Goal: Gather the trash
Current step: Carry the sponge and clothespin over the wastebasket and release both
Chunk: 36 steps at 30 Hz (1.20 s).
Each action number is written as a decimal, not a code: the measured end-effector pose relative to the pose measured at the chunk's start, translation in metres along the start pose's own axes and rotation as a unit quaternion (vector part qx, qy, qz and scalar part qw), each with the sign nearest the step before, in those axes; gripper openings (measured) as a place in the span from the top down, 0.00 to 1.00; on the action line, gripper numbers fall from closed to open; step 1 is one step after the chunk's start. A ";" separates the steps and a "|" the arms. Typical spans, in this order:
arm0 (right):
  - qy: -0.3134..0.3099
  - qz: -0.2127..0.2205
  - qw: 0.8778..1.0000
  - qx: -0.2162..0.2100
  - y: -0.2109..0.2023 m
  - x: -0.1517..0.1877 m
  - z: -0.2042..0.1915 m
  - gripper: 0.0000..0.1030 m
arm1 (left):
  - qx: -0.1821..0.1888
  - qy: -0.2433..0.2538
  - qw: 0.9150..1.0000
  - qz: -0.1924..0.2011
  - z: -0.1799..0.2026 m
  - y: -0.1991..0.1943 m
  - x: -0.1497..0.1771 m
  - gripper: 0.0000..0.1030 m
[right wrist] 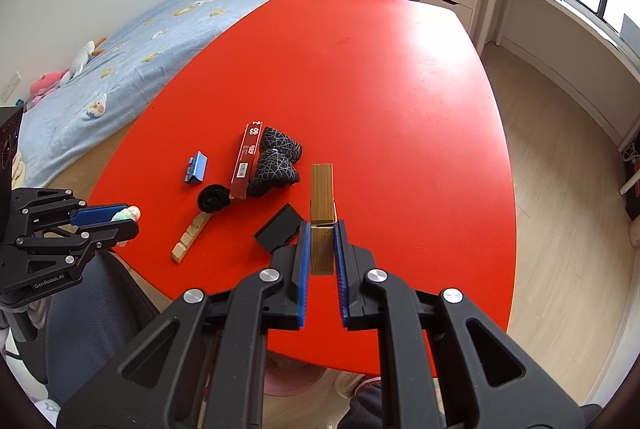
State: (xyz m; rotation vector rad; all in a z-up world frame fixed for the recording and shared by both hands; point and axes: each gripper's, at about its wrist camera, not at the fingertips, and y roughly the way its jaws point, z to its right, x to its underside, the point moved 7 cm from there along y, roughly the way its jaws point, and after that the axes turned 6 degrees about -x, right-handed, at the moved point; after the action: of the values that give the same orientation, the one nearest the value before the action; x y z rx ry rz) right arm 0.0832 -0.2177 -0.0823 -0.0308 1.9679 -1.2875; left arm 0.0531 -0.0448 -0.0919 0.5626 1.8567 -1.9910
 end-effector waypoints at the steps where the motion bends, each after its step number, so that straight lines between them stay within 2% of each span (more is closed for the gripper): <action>1: -0.001 0.003 1.000 -0.003 -0.005 0.003 -0.002 0.89 | 0.001 0.001 1.000 0.002 0.002 -0.003 0.001 0.82; 16: -0.018 0.013 0.999 -0.034 -0.063 0.055 -0.045 0.89 | 0.028 0.015 0.999 0.020 0.032 -0.036 0.024 0.82; 28: -0.021 -0.019 0.998 -0.058 -0.057 0.090 -0.063 0.89 | 0.049 0.028 0.998 0.004 0.052 -0.037 0.052 0.82; 36: -0.018 -0.032 0.997 -0.072 -0.052 0.098 -0.067 0.89 | 0.056 0.031 0.998 -0.003 0.057 -0.035 0.058 0.82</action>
State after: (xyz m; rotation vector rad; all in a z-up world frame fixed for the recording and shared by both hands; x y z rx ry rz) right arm -0.0454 -0.2315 -0.0857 -0.1877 2.0405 -1.1738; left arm -0.0174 -0.0983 -0.0887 0.6582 1.7902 -2.1146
